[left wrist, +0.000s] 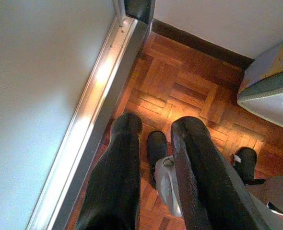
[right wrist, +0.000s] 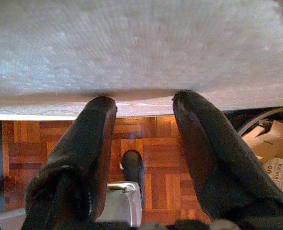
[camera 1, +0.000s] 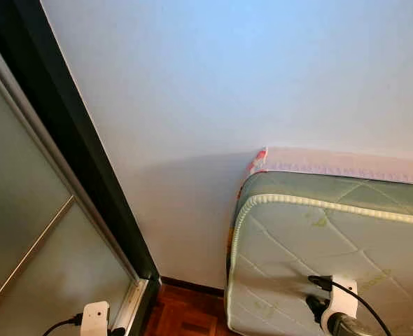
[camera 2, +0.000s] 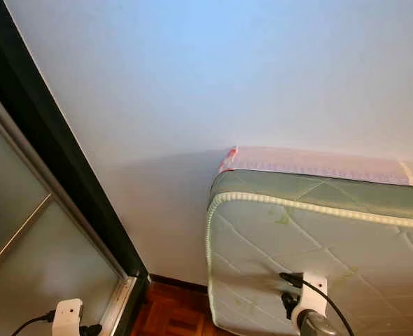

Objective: Clean up the room

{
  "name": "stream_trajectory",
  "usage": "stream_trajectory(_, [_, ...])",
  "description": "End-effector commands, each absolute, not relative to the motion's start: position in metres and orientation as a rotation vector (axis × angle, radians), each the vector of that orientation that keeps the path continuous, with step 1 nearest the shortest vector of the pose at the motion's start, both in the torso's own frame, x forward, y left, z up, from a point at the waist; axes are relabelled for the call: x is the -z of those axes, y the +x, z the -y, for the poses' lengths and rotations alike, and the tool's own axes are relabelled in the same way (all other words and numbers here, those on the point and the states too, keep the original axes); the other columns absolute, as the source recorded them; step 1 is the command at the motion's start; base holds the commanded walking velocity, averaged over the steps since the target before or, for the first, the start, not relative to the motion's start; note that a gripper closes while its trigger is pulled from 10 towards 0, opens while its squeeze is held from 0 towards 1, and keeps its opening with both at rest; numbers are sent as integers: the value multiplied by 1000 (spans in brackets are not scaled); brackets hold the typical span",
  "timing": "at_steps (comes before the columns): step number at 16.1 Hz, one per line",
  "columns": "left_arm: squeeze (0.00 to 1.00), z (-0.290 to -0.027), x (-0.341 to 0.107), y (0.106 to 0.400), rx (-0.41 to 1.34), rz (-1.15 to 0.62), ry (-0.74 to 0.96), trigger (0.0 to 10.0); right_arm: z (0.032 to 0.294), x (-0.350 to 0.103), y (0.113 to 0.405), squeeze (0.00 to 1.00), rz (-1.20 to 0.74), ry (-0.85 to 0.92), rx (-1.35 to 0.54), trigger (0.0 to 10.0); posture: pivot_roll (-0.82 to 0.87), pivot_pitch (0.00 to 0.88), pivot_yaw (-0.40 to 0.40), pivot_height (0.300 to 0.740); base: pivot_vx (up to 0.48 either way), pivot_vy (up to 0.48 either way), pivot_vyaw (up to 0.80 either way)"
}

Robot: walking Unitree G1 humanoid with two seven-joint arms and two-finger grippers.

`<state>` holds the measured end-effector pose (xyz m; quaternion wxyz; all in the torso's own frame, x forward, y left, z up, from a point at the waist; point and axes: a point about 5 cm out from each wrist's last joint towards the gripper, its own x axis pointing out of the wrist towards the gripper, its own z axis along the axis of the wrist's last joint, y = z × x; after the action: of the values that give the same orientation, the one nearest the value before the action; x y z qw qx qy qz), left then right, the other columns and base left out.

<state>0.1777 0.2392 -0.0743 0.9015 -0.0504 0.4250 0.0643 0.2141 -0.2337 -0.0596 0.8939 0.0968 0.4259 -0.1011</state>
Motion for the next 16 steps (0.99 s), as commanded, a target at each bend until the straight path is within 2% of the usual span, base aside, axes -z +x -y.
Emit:
stream_trajectory(1, [0, -244, 75, 175, -141, -895, -87, 10000, 233, 51, 228, 0, -835, 185, 195, 10000, -56, 0, 45, 740, 0, 0, 0])
stream_trajectory(9, [0, -243, 76, 173, -144, -898, -91, 10000, 234, 53, 225, 0, -852, 177, 186, 10000, -59, 0, 46, 740, -90, 0, 0])
stream_trajectory(16, [0, -242, 77, 171, -142, -900, -94, 10000, 235, 53, 224, 0, -856, 163, 179, 10000, -59, 0, 39, 740, -254, 0, 0])
